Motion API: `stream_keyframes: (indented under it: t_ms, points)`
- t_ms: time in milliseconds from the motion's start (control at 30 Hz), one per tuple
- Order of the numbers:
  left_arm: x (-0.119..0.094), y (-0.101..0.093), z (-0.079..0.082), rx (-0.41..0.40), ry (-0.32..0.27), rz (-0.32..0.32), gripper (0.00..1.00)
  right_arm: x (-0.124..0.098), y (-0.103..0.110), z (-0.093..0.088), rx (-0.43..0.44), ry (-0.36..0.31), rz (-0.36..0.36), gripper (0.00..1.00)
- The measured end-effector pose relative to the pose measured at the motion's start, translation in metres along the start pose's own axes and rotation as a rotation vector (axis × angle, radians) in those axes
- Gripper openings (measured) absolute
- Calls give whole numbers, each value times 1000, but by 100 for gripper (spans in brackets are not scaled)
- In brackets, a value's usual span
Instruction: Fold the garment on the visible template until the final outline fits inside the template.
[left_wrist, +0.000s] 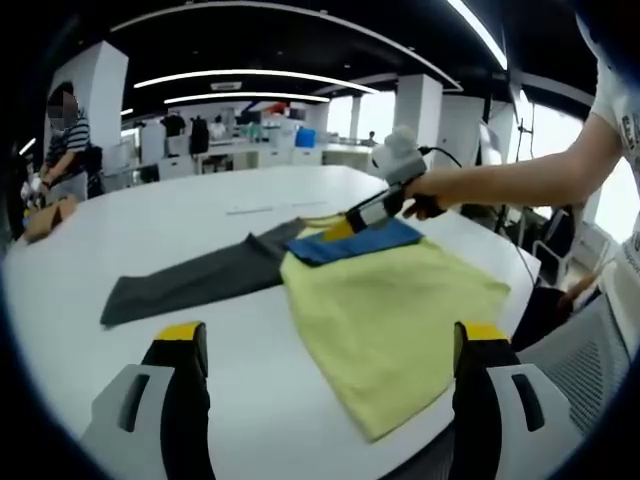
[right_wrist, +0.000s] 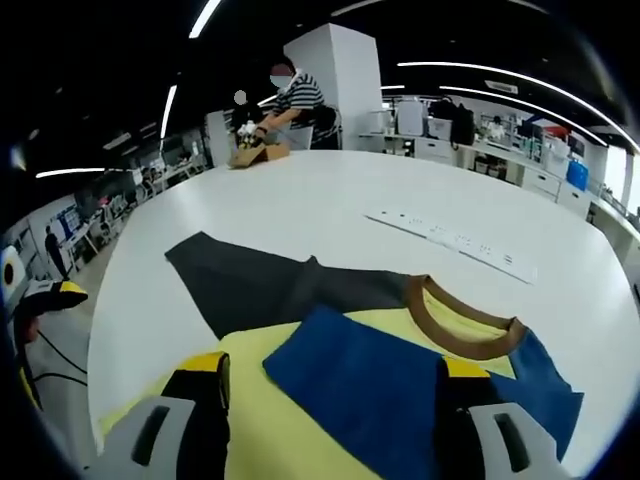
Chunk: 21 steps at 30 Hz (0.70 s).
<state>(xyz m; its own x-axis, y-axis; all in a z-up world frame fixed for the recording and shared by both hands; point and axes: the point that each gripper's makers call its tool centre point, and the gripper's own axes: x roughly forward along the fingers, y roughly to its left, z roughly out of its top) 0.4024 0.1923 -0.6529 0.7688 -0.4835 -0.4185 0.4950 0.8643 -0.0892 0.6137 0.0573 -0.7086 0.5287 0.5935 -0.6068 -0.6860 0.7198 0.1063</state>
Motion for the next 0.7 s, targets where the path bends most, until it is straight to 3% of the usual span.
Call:
stream_keyframes:
  t_ms: [133, 367, 700]
  points:
    - [1, -1, 1, 8, 4, -2, 99, -10, -13, -4, 20, -3, -30, 93]
    - [3, 1, 4, 9, 6, -1, 99, -25, -26, -9, 50, -13, -47, 99]
    - [3, 5, 7, 28, 10, 5, 99, -54, -55, -22, 86, -30, -114, 96]
